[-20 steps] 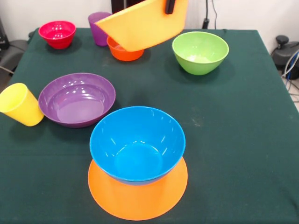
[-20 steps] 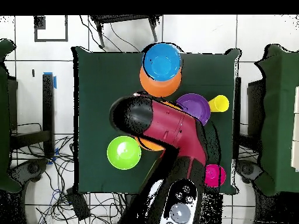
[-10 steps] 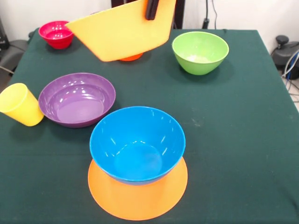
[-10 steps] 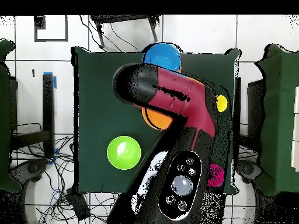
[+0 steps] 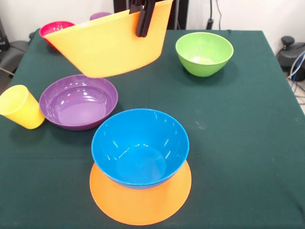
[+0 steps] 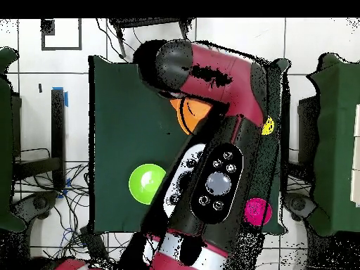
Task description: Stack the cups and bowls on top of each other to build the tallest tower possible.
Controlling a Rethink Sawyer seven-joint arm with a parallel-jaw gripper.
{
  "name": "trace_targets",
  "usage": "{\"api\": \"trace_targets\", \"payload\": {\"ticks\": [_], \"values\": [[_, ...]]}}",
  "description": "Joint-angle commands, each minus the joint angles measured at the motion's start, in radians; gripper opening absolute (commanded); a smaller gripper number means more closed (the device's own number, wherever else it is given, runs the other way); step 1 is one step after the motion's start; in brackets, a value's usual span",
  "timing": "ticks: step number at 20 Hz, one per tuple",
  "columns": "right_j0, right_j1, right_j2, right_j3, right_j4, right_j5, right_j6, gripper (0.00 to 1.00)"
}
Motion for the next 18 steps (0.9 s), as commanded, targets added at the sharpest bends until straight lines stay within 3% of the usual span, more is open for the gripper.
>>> {"api": "trace_targets", "payload": {"ticks": [1,11,18], "values": [[-0.022,0.130,0.010,-0.308,-0.020,0.233,0.125,0.00],[-0.067,0.250,-0.045,-0.575,0.019,0.390,0.095,0.00],[-0.115,0.366,-0.108,-0.767,0.089,0.454,0.072,0.00]]}}
